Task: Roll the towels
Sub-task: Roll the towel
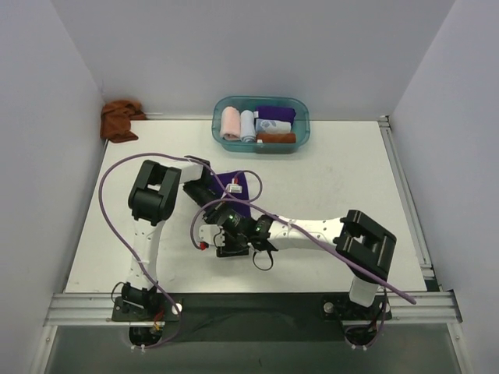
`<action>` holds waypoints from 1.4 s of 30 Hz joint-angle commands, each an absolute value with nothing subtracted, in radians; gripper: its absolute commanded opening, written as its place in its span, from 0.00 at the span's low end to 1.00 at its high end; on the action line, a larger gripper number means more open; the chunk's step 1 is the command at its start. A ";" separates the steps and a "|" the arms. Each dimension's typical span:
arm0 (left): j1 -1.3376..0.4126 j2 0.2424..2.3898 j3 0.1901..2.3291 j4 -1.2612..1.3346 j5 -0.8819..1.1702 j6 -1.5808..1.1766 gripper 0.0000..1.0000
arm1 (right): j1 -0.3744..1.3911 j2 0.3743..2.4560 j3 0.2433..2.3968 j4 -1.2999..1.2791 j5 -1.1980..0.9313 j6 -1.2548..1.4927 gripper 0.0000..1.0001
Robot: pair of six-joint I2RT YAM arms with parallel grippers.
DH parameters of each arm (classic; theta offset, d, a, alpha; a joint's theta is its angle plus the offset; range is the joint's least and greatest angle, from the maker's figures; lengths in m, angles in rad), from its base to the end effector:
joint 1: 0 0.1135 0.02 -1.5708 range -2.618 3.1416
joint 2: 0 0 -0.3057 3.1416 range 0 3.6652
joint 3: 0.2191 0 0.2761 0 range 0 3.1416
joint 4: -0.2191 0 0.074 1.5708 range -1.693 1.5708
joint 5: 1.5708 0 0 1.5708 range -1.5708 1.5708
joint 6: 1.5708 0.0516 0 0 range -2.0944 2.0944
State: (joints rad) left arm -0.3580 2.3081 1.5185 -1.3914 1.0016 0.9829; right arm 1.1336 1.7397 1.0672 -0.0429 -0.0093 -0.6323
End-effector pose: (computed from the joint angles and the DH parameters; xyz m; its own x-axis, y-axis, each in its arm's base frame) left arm 0.3590 -0.1807 0.1073 -0.6447 0.7200 -0.2566 0.4927 0.1348 -0.8597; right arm 0.1750 0.3756 0.2115 0.3131 -0.7258 -0.6125 -0.8973 -0.0148 -0.4412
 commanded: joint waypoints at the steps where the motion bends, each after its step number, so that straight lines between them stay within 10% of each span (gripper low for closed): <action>1: -0.351 2.355 1.519 -1.322 0.905 1.017 0.00 | 1.129 1.775 1.019 0.040 0.028 -0.669 0.57; 13: -0.307 2.320 1.488 -1.322 0.983 1.038 0.10 | 1.022 1.805 1.069 -0.172 -0.308 -0.445 0.00; 24: 0.044 2.042 1.284 -1.363 1.169 1.190 0.56 | 0.941 1.873 1.129 -0.291 -0.627 -0.252 0.00; 34: 0.267 1.553 1.030 -1.248 1.071 1.381 0.57 | 0.795 2.092 1.334 -0.495 -0.937 -0.199 0.00; 42: -0.025 1.073 0.706 -0.795 0.879 1.237 0.62 | 0.732 2.218 1.425 -0.572 -1.040 -0.216 0.00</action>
